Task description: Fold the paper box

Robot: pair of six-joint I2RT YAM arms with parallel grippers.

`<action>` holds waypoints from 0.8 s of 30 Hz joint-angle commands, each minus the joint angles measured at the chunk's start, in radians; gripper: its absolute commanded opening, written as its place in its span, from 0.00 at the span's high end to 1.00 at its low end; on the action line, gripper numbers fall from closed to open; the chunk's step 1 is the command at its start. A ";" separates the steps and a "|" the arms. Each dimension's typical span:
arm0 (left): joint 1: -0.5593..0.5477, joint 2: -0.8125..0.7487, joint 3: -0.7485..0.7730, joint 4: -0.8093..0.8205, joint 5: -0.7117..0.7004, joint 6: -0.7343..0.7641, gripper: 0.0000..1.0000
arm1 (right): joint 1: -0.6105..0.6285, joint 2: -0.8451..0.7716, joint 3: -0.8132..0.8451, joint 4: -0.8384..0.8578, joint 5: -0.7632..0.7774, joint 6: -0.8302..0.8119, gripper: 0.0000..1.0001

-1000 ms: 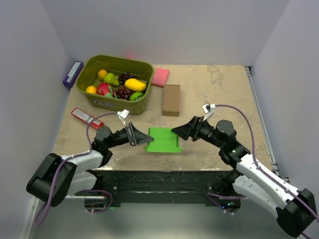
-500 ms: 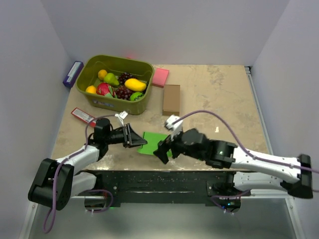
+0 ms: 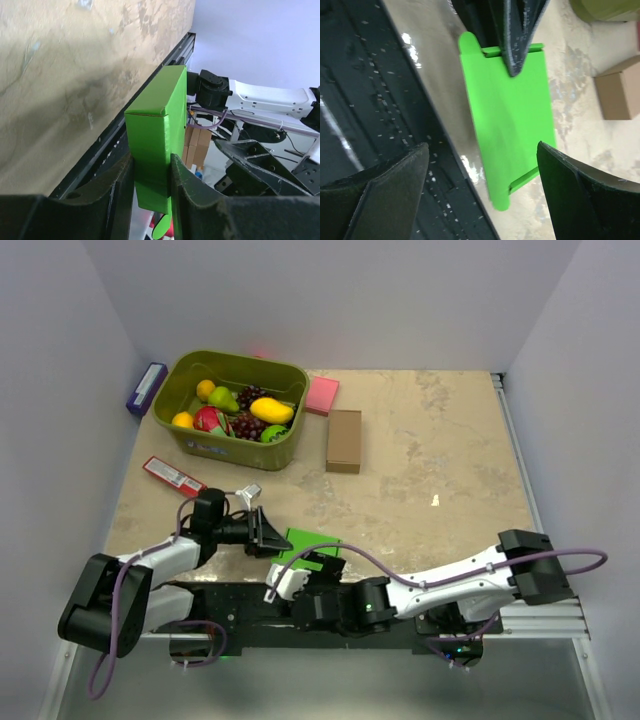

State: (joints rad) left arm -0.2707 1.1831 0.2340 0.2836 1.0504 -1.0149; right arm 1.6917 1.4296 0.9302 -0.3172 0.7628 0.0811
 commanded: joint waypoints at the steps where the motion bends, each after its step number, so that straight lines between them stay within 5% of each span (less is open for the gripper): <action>1: 0.005 0.000 -0.033 0.035 0.059 -0.054 0.99 | 0.011 0.119 0.068 0.006 0.204 -0.052 0.13; 12: -0.010 -0.043 -0.157 0.300 0.100 -0.293 1.00 | 0.014 0.307 0.079 0.078 0.302 -0.130 0.29; 19: -0.022 -0.085 -0.179 0.318 0.114 -0.303 0.97 | -0.012 0.359 0.102 0.069 0.287 -0.133 0.67; 20: -0.022 -0.095 -0.170 0.318 0.112 -0.295 0.93 | -0.016 0.347 0.105 0.064 0.252 -0.132 0.70; 24: 0.004 -0.131 -0.059 0.101 0.082 -0.093 0.41 | -0.059 0.290 0.113 0.015 0.137 -0.121 0.82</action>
State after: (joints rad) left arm -0.2806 1.1046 0.0608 0.4683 1.0538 -1.2884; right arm 1.6894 1.7916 1.0019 -0.3016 1.0431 -0.0788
